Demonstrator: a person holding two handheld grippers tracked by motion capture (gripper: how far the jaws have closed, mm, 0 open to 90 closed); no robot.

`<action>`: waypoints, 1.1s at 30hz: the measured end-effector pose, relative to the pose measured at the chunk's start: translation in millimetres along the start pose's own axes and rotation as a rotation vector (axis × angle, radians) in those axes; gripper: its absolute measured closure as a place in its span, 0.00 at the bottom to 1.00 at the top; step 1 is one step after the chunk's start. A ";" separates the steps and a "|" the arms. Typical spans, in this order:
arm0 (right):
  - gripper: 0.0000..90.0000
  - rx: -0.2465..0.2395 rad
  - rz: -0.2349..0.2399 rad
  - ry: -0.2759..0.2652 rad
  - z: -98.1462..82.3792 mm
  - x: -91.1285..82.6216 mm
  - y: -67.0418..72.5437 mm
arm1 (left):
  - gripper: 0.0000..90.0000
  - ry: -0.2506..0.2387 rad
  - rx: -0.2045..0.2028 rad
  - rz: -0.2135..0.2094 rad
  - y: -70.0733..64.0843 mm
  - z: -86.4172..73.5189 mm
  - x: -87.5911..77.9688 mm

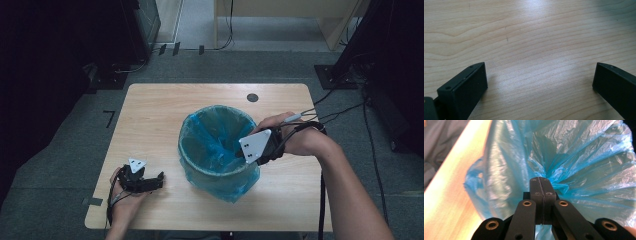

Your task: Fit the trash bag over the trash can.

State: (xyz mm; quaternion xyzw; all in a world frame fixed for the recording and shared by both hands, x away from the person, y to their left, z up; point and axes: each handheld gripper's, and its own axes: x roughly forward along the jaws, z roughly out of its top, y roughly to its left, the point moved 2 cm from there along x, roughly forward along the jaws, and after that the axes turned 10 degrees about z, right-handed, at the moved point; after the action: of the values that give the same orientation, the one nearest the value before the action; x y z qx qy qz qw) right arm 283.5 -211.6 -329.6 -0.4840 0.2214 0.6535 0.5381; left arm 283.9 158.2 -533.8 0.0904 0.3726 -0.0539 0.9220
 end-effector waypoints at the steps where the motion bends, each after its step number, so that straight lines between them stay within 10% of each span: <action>1: 1.00 0.006 -0.001 -0.002 -0.8 -2.2 2.0 | 0.00 0.000 0.000 0.000 0.0 0.0 0.0; 16: 1.00 0.055 0.009 -0.105 -22.3 -32.5 34.9 | 0.00 0.001 0.001 0.000 0.1 0.0 -0.1; 21: 0.82 0.064 0.044 -0.092 -32.8 -25.7 48.0 | 0.00 0.000 0.001 0.000 0.1 0.0 0.0; 29: 0.34 0.217 0.061 -0.156 -54.9 -12.2 70.8 | 0.00 0.000 0.001 0.001 0.1 0.0 0.0; 33: 0.16 0.478 0.080 -0.175 -67.3 -0.1 74.1 | 0.00 0.000 -0.002 0.003 -0.2 0.3 0.3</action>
State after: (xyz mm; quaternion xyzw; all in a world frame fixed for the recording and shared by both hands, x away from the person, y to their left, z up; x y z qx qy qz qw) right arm 242.0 -290.1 -375.8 -0.2757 0.3412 0.6427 0.6282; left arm 284.3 158.0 -533.8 0.0901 0.3725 -0.0520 0.9222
